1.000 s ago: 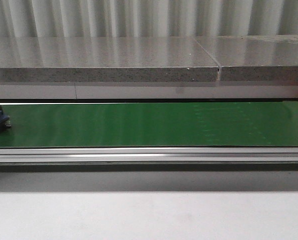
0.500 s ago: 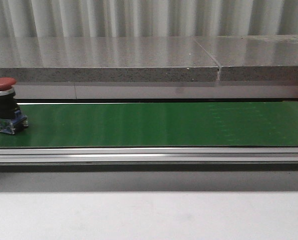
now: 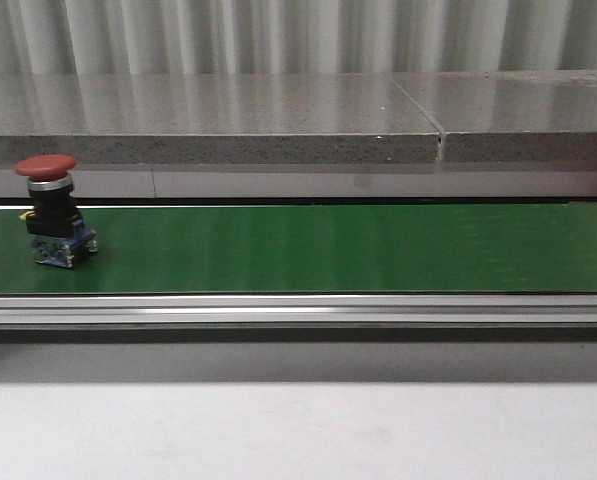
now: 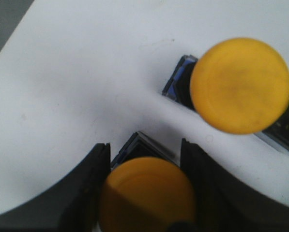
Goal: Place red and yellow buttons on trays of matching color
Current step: 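Grasp a yellow button with the left gripper and place it on the belt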
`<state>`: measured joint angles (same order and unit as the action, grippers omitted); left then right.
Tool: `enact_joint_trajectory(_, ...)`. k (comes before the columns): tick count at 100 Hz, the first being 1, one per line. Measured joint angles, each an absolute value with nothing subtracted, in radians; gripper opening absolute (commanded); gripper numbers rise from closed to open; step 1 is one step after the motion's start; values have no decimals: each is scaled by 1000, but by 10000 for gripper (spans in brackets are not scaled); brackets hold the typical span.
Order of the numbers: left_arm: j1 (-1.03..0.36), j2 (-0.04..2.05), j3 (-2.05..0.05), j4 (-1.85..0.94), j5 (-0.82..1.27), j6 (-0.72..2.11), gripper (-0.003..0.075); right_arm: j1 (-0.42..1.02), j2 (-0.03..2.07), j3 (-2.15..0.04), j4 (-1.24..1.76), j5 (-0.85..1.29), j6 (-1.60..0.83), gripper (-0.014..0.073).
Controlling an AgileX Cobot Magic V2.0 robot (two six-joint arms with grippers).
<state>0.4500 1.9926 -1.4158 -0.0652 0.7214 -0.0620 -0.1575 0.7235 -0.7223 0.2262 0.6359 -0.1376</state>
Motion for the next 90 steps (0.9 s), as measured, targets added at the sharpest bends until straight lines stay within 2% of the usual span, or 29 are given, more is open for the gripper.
enact_joint_trajectory(28,432,1824,-1416,-61,786,-48,-20,-158,723,-722,226,636,-138,-67)
enact_joint_trajectory(57,308,1562,-1416,-61,847,-15,-20,-158,723,-722,226,636,-138,-67)
enact_joint_trajectory(90,149,1517,-1311,-61,893,-13,-20,-158,723,-722,226,636,-138,-67)
